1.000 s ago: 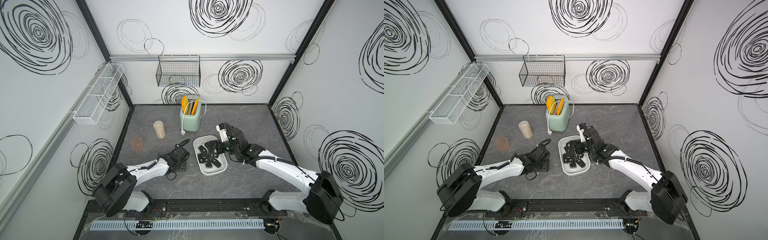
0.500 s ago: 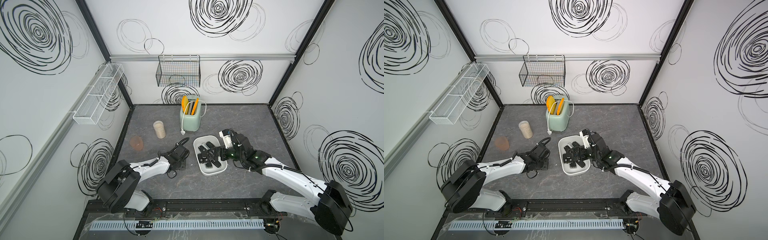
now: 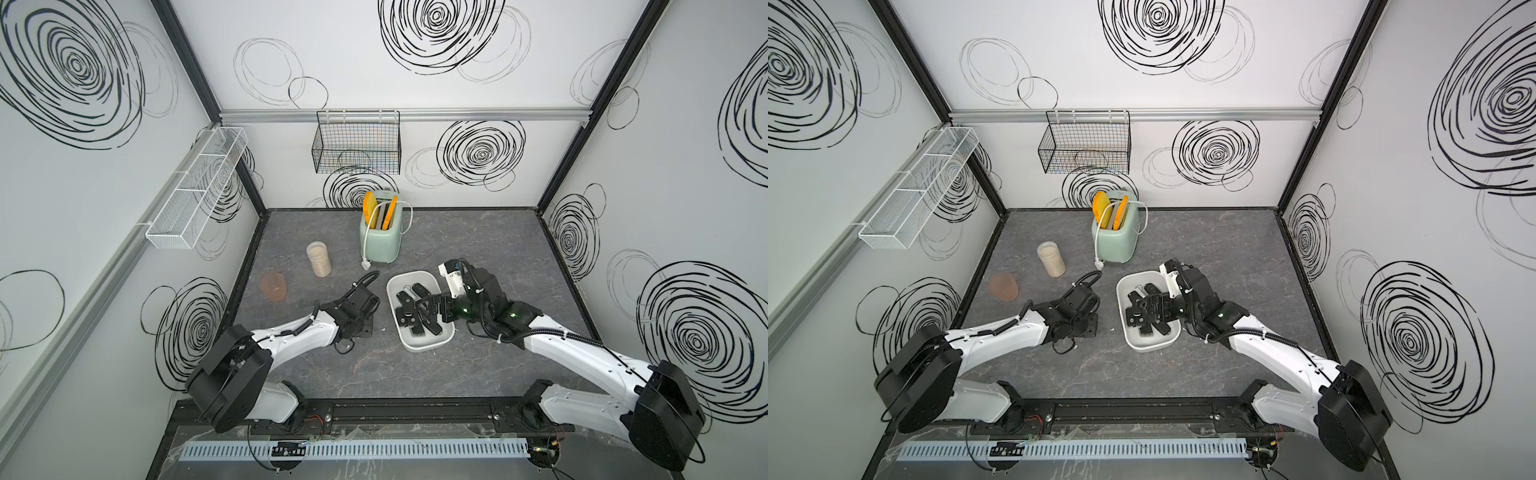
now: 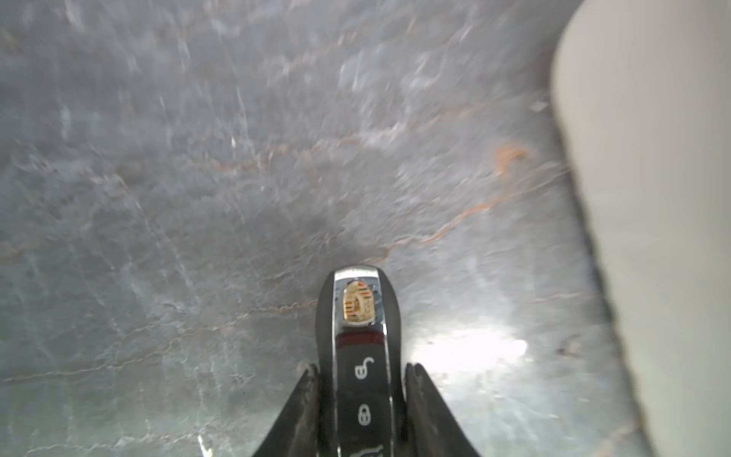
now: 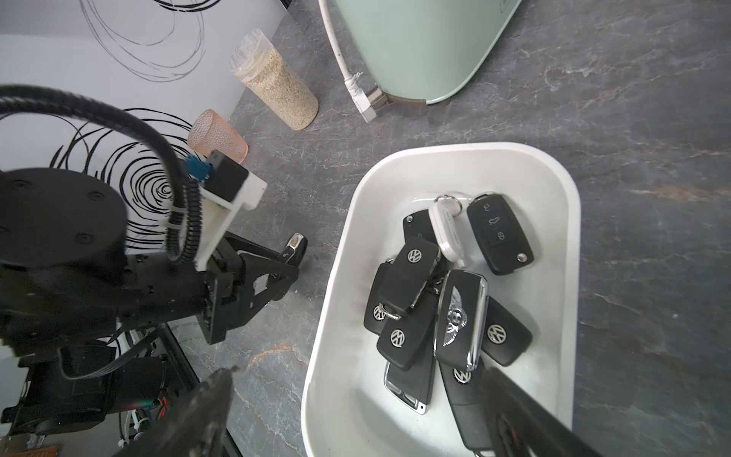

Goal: Place the car key into the storage box
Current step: Pick up the car key from the center of the board, then place the car key in the storage box.

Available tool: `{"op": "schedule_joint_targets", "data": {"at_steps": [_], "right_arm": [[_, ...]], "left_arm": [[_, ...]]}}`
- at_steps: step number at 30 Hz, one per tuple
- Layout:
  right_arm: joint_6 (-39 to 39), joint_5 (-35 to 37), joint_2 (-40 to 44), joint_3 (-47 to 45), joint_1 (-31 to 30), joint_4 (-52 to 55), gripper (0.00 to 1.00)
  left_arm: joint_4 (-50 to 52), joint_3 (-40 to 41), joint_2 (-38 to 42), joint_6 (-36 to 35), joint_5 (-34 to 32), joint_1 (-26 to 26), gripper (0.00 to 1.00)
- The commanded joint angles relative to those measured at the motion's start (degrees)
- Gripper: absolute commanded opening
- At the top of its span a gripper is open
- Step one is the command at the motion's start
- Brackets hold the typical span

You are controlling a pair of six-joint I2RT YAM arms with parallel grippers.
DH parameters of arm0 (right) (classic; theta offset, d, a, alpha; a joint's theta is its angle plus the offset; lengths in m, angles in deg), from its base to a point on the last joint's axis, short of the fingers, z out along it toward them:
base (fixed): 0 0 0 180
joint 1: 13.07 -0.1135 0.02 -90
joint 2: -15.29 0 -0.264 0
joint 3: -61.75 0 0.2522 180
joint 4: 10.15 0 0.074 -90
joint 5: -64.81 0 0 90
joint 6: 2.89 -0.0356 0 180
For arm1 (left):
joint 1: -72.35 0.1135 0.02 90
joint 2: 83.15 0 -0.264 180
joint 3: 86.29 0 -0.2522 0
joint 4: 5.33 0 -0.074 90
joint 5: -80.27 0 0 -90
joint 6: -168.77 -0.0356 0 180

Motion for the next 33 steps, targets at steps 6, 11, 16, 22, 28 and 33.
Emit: {"op": "schedule_joint_targets", "data": {"at_steps": [6, 11, 16, 22, 28, 33], "right_arm": [[-0.8, 0.5, 2.9, -2.8, 1.9, -0.8, 0.99], [-1.3, 0.4, 4.7, -4.3, 3.4, -0.4, 0.99], [-1.7, 0.6, 6.9, -5.5, 5.2, 0.2, 0.99], [-2.6, 2.4, 10.5, -7.2, 7.6, 2.3, 0.99], [-3.6, 3.1, 14.5, -9.2, 10.6, 4.3, 0.99], [-4.4, 1.8, 16.8, -11.4, 13.2, 3.7, 0.99]], "left_arm": [[2.8, -8.9, 5.1, 1.1, -0.4, -3.3, 0.33], [2.9, -13.3, 4.6, 2.1, 0.2, -6.9, 0.34], [2.5, -16.6, 1.9, 3.0, 0.4, -11.7, 0.34], [0.3, -18.7, -2.1, 1.7, 1.3, -17.6, 0.34], [-1.7, -19.9, -7.2, -5.1, 4.7, -21.3, 0.34], [-2.1, -21.3, -11.9, -8.5, 6.6, -21.8, 0.34]]}}
